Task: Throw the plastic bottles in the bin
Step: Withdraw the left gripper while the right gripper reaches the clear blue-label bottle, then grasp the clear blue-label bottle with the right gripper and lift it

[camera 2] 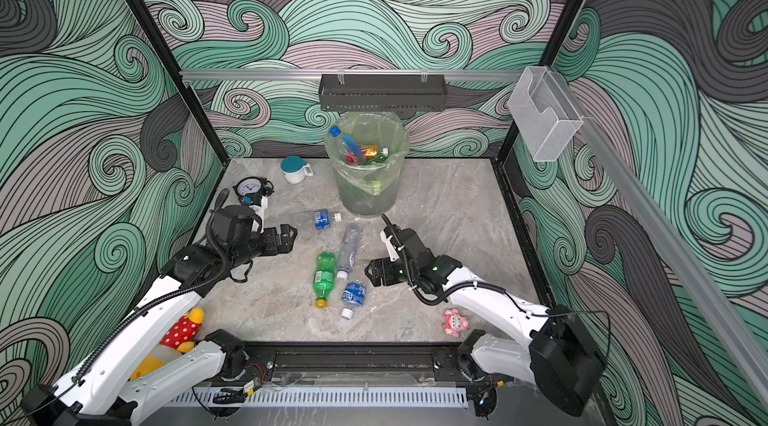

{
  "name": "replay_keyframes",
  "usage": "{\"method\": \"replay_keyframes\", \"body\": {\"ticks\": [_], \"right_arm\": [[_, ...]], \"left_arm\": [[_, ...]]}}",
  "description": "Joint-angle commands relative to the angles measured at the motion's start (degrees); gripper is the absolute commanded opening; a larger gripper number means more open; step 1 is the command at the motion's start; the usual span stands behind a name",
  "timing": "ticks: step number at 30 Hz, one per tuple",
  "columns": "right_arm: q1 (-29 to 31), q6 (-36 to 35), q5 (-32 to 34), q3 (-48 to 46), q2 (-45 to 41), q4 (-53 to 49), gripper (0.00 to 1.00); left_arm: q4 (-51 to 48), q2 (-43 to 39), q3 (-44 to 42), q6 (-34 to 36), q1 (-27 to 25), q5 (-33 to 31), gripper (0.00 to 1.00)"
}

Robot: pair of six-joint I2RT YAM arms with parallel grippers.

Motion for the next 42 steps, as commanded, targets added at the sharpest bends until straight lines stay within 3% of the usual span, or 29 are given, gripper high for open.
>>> {"method": "replay_keyframes", "body": {"ticks": [1, 7, 24, 31, 38, 42], "right_arm": [[2.69, 3.47, 2.02, 1.09, 1.37, -2.31, 0.87], [5.87, 5.67, 0.86, 1.85, 7.20, 1.99, 0.89], [7.32, 6.65, 1.81, 8.20, 24.42, 8.30, 0.84], [7.32, 6.67, 4.94, 8.82, 25.97, 6.44, 0.78], [7.19, 4.00, 11.77, 7.91, 22.64, 0.12, 0.62], [6.71, 2.71, 14.45, 7.34, 20.50, -2.30, 0.58]], "left_arm": [[-3.14, -3.07, -1.95, -1.46, 0.56, -2.93, 0.99], [-2.18, -6.67, -7.07, -3.85, 0.55, -3.24, 0.99], [-4.10, -8.71, -8.15, -3.78, 0.60, -4.48, 0.99], [-4.06, -8.32, -8.25, -3.85, 0.63, -4.83, 0.99], [-4.10, -8.18, -8.33, -3.94, 0.59, -4.70, 0.99], [-3.93, -7.93, -8.87, -4.65, 0.65, -4.39, 0.99]]}}
